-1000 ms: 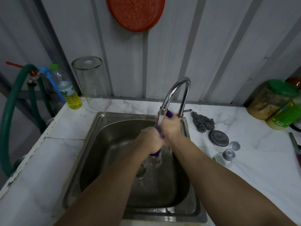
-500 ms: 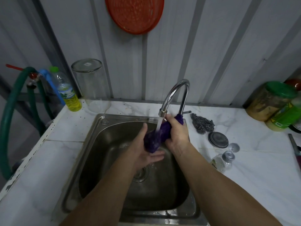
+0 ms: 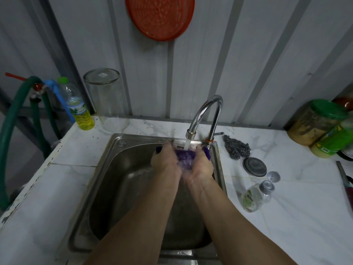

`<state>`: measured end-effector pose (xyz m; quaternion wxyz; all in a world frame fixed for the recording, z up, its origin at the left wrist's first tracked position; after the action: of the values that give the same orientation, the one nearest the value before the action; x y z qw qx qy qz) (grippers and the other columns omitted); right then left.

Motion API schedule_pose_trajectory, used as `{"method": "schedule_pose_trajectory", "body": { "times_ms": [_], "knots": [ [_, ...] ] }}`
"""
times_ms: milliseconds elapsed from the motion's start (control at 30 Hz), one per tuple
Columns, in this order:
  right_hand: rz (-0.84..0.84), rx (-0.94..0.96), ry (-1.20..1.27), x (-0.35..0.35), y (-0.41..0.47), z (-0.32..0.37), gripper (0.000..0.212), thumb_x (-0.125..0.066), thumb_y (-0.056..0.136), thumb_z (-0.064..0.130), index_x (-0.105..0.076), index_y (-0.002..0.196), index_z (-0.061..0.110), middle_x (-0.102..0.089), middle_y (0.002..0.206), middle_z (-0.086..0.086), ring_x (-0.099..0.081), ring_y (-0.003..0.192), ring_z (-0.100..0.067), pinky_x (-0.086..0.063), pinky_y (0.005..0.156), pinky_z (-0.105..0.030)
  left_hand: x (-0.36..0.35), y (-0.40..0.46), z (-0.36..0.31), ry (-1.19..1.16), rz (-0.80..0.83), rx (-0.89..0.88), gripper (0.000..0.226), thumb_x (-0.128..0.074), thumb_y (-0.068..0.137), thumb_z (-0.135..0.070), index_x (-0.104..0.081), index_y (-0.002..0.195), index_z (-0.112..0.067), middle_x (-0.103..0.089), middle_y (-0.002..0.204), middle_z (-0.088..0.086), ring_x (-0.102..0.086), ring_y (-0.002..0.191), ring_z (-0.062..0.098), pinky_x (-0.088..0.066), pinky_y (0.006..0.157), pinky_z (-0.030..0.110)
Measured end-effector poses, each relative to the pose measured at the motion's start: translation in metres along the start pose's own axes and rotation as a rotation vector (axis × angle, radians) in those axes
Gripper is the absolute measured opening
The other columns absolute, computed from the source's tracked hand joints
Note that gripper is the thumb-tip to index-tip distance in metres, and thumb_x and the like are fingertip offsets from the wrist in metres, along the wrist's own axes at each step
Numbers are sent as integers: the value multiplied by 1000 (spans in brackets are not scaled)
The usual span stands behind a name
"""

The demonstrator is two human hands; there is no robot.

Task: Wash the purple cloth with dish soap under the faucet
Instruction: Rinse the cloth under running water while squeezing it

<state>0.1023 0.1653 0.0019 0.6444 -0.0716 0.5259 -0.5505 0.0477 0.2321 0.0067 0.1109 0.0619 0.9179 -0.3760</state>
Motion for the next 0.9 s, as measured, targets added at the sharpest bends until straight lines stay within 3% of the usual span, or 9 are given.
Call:
{"method": "schedule_pose_trajectory", "body": {
  "times_ms": [167,267,333,400,467,533,600,733,900],
  "knots": [
    [37,-110,-103,-5,-1,2,26,-68,91,20,-66,112,4,-77,98,-24,-75,80,-44,-61,72,-60,-2,-2,-4,-35,54,38,21,-75,87,-35,-75,90,-14,-77,94,11,-76,79,32,-62,53,39],
    [124,-206,-156,-2,3,4,41,-73,89,34,-65,119,7,-74,109,-23,-74,87,-42,-61,71,-57,-1,-3,-9,-29,128,108,39,-61,91,-49,-74,85,-12,-73,89,8,-70,83,30,-60,68,43],
    [214,-205,-168,3,8,8,57,-76,83,45,-63,124,9,-72,113,-19,-72,94,-39,-59,79,-56,0,-2,-17,-48,245,157,29,-56,94,-32,-71,86,-8,-78,92,11,-73,83,29,-61,78,46],
    [270,-141,-214,6,11,15,60,-78,79,49,-66,122,10,-74,109,-13,-72,96,-35,-59,85,-53,3,-8,-24,-10,417,211,20,-56,90,-15,-69,102,-5,-77,110,17,-74,87,33,-62,82,50],
    [293,-71,-230,8,12,21,53,-80,77,43,-68,117,10,-76,107,-10,-73,98,-31,-59,87,-50,7,-9,-24,115,566,280,43,-50,87,-14,-62,127,-4,-66,135,24,-67,109,38,-55,94,53],
    [285,5,-230,9,11,27,44,-81,79,29,-66,116,11,-79,95,-8,-77,83,-23,-63,71,-41,13,-12,-21,280,743,364,55,-44,84,-16,-59,135,0,-64,138,27,-59,125,43,-46,102,62],
    [281,110,-346,5,11,34,37,-78,85,23,-64,117,10,-78,87,-7,-75,74,-21,-61,64,-36,18,-17,-20,441,883,399,49,-50,85,-21,-62,126,3,-71,126,27,-65,117,44,-52,94,62],
    [399,322,-674,-8,6,37,18,-75,87,19,-68,102,12,-76,80,-5,-72,74,-24,-58,63,-33,21,-24,-12,747,1057,383,43,-75,85,-30,-66,116,-2,-78,94,13,-72,81,22,-59,65,30],
    [507,303,-786,-13,-5,30,12,-75,86,6,-69,97,9,-74,90,-18,-72,80,-29,-62,74,-40,14,-19,2,1164,806,68,46,-88,67,-21,-70,108,-12,-72,89,10,-67,70,20,-50,49,27]
  ]
}}
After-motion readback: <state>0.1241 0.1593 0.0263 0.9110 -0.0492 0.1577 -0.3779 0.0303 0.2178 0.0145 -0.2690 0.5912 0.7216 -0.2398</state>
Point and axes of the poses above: each hand's wrist, its own y-axis towards the middle knuckle, its own x-axis out of the back of the hand, z = x × y, the point moved 4 cm from there along y, towards the middle knuckle
